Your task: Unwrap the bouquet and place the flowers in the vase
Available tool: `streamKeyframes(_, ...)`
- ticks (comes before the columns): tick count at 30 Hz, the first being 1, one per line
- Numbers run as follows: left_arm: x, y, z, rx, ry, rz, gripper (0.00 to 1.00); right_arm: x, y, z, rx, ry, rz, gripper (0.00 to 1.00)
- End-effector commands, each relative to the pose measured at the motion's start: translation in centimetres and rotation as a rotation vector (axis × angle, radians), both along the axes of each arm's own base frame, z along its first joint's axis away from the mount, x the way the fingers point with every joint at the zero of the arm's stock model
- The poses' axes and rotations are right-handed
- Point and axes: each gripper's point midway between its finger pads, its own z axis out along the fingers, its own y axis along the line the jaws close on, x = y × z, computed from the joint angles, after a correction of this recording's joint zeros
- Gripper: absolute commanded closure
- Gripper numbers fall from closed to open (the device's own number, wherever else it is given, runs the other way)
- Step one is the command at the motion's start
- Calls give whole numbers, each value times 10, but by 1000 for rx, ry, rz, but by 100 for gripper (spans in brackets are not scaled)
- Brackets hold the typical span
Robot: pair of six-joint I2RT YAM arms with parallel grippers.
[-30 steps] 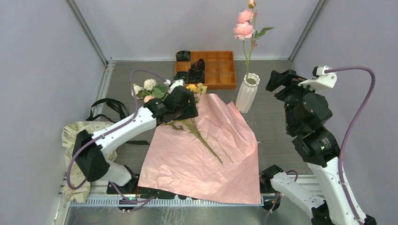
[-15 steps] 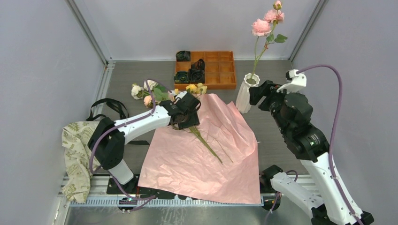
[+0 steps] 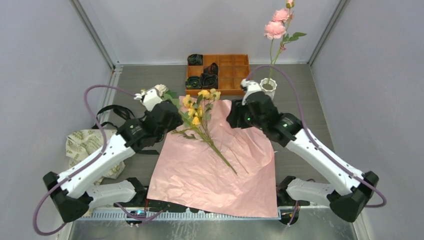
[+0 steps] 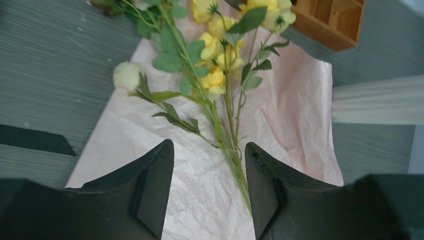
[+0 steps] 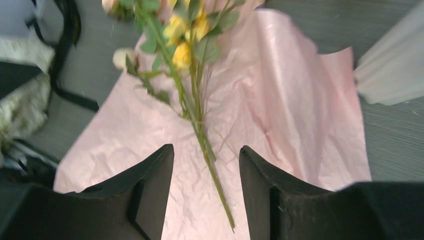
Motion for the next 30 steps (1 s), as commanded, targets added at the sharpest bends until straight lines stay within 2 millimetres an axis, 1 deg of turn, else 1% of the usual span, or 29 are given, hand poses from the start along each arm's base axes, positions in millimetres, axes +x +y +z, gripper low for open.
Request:
streamKeyframes(1,-5,52,25,131,-85,122,44,-22,51,-16,-125,12,205,47)
streamKeyframes(3,-10,65,40,142,-114,145,45,-30,73,-40,-243,35,282,52)
streamKeyframes(5,-17,82,57,153,-148,176,45,-38,91,-59,-355,49,355,55)
streamKeyframes(9,-34,117,96,142,-237,239,45,-44,120,-92,-513,66,462,56)
streamKeyframes(12,-47,139,116,123,-300,271,44,-43,140,-111,-583,66,530,55)
streamKeyframes(14,-57,153,121,112,-329,292,42,-38,149,-123,-627,69,559,55)
streamKeyframes(17,-64,164,119,111,-341,306,41,-28,159,-137,-685,50,587,55)
streamKeyframes(20,-68,169,115,124,-338,307,39,-19,172,-148,-719,41,617,56)
streamKeyframes(24,-71,173,115,135,-338,308,38,-9,187,-165,-763,38,649,57)
streamKeyframes(26,-73,175,116,134,-342,306,38,-3,190,-177,-787,39,656,58)
streamKeyframes(30,-78,182,116,138,-347,314,38,7,190,-191,-809,60,659,58)
